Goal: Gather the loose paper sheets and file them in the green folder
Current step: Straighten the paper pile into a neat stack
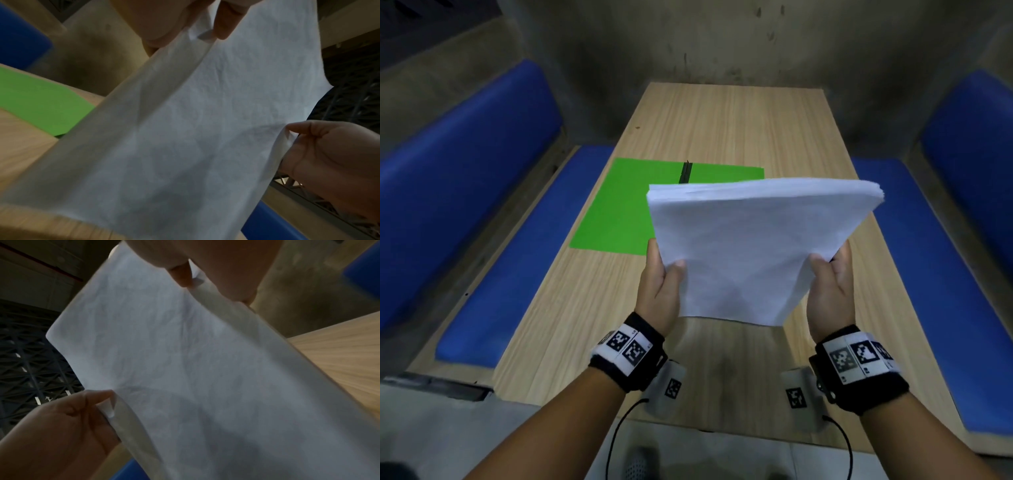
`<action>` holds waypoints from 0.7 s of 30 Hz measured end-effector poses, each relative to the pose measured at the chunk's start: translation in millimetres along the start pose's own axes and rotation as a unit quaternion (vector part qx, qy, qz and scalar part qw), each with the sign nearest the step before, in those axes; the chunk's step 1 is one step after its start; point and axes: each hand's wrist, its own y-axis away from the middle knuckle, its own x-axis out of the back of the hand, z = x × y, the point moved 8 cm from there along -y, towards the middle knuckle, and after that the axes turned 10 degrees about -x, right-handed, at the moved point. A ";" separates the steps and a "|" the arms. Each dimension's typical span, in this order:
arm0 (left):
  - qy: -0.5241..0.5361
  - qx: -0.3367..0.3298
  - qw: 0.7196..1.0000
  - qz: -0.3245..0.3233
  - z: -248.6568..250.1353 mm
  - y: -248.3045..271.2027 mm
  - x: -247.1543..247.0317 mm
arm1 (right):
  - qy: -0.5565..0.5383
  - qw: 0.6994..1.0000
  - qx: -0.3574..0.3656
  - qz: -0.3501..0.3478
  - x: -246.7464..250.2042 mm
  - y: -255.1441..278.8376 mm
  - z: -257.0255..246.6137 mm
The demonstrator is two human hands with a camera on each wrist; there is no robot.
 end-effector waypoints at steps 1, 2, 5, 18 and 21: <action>-0.006 0.003 1.000 -0.005 -4.9 5.0 1.9 | 0.007 1.000 -0.006 -0.003 0.2 1.1 4.5; -0.016 0.011 1.000 -0.009 -12.6 11.0 4.2 | 0.020 1.000 -0.019 -0.002 0.8 2.8 12.6; -0.055 0.040 0.997 -0.021 -35.0 24.2 10.4 | 0.049 0.998 -0.045 -0.002 1.3 7.4 33.0; -0.010 0.041 0.995 -0.095 -22.9 -22.3 7.0 | 0.078 0.993 -0.062 -0.060 1.0 -20.0 17.8; -0.001 0.066 0.994 -0.090 -30.0 -22.4 6.5 | 0.062 0.986 -0.125 -0.086 4.3 -24.3 31.6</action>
